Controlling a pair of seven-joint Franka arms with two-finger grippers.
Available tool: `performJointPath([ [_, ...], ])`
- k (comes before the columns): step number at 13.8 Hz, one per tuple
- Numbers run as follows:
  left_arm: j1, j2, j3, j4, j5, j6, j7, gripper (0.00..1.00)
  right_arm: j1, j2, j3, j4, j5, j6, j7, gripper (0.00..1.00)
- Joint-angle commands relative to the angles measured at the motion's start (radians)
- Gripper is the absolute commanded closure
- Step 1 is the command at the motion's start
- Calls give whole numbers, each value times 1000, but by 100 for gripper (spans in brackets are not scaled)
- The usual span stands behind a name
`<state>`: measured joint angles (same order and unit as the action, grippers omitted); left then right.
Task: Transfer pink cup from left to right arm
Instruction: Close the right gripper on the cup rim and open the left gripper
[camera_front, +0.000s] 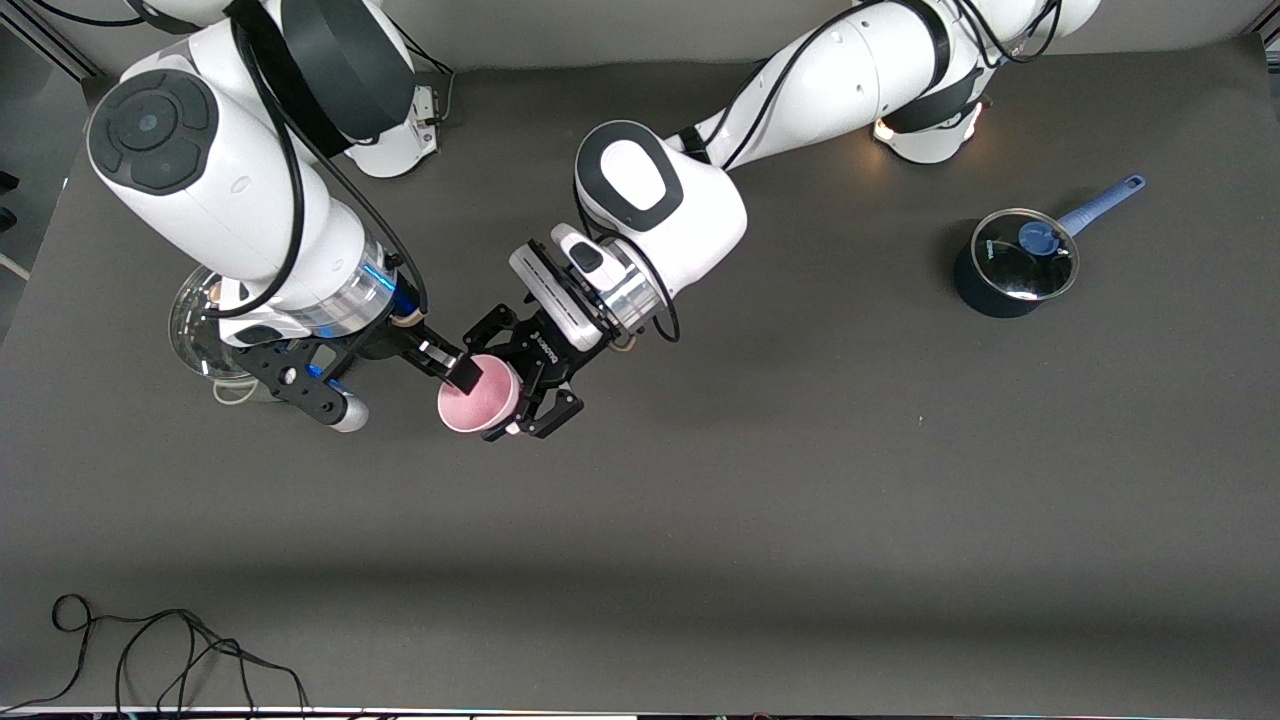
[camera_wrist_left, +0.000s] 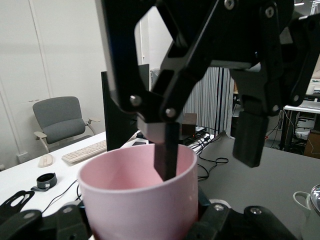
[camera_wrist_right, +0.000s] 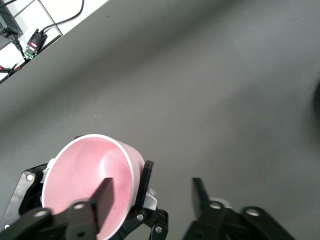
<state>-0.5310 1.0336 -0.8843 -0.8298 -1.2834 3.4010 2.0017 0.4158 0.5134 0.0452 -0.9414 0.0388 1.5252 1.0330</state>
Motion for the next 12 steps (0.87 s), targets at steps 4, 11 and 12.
performJointPath([
  [4,-18,-4,16,15,1,14,-20,100,1,11,-2,32,6,-10,21,100],
  [11,-18,-6,37,14,22,18,-21,100,1,10,-4,32,1,-13,19,100],
  [12,-17,-6,47,14,23,21,-23,100,1,10,-4,32,1,-13,19,100],
])
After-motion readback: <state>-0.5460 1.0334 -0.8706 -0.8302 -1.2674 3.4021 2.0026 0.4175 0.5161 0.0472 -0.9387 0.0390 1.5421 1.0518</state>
